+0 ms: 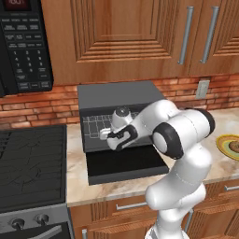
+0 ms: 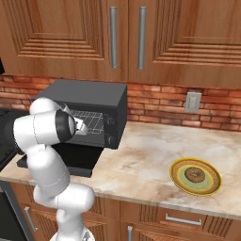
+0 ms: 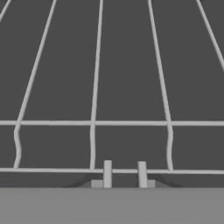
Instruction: Pick up the bagel from the plate, place it on the toaster oven rack, close the door, and set the timer.
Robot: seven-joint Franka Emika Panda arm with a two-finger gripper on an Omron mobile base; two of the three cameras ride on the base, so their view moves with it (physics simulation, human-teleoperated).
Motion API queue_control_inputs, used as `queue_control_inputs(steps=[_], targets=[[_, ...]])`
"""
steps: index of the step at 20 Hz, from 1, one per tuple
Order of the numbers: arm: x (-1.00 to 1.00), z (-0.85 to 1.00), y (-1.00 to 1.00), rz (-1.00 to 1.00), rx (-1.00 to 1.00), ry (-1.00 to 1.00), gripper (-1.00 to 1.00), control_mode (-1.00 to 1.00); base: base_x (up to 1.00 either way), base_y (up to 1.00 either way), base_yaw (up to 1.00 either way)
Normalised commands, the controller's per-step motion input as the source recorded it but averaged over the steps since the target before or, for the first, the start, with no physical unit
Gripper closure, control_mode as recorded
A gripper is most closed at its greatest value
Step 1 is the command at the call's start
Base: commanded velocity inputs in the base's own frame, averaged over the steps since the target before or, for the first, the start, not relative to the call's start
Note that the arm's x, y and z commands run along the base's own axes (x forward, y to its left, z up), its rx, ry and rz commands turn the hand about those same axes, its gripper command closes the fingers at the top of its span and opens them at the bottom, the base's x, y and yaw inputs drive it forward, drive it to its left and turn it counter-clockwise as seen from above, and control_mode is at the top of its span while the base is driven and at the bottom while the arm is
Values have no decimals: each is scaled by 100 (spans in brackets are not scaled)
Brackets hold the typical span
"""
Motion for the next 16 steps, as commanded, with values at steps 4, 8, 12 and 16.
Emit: queue_control_inputs(steps=[4,8,12,16], targets=[[-57,0,16,0,0,5,100,-100,0,0,0],[-75,0,13,0,0,6,100,-100,0,0,0],[-83,0,8,0,0,11,100,-100,0,0,0],[-78,0,4,0,0,14,100,-100,0,0,0]])
